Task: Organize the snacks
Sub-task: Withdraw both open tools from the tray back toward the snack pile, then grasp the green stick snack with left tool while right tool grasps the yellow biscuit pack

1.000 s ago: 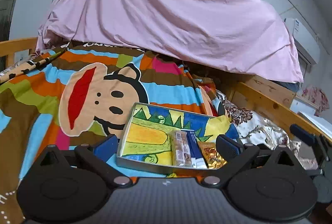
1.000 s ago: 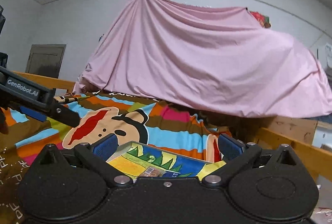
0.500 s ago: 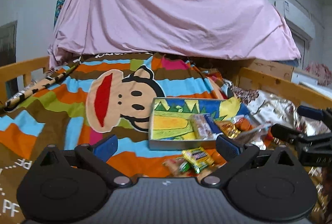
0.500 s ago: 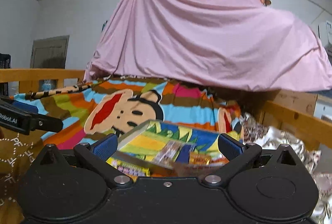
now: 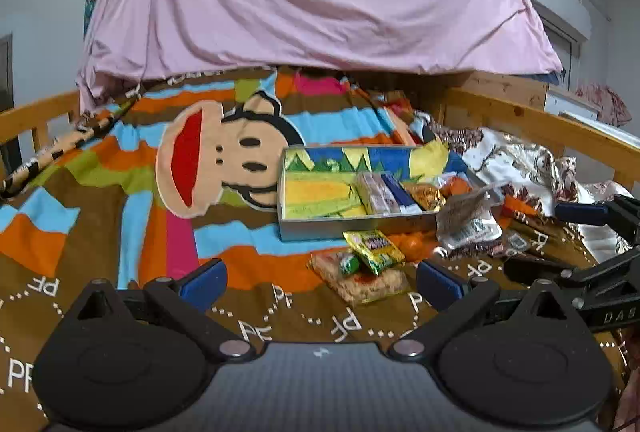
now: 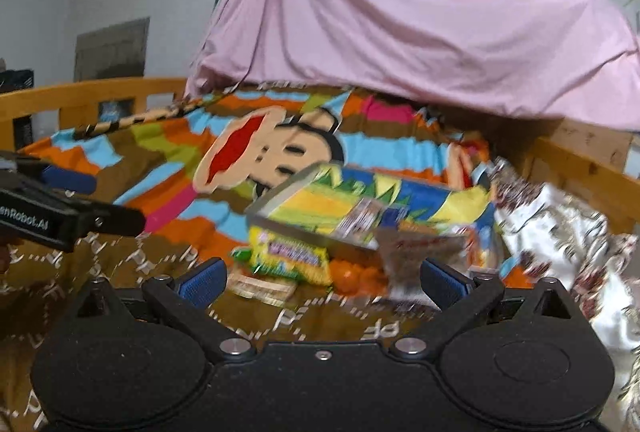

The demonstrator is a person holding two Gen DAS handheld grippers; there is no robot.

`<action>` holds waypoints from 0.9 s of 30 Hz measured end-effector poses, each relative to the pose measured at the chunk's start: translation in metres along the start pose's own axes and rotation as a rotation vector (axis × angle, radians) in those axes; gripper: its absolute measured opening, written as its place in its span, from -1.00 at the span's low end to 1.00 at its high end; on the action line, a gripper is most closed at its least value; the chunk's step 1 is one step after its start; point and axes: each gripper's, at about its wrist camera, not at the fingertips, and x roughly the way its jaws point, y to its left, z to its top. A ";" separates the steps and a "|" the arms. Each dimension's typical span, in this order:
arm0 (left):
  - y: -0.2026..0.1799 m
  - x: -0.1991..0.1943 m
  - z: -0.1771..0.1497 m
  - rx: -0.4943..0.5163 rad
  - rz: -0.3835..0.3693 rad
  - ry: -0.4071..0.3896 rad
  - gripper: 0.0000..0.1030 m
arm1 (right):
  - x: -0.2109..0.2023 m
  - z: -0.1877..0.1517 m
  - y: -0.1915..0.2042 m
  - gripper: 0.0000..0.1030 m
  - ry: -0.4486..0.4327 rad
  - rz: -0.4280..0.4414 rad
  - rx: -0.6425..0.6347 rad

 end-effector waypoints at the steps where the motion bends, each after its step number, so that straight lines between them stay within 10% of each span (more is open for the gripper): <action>1: 0.001 0.003 0.000 -0.005 -0.008 0.015 0.99 | 0.002 -0.001 0.001 0.99 0.013 0.000 -0.004; 27: -0.011 0.067 -0.014 0.133 -0.032 0.161 0.99 | 0.061 -0.010 -0.022 0.99 0.232 0.050 0.125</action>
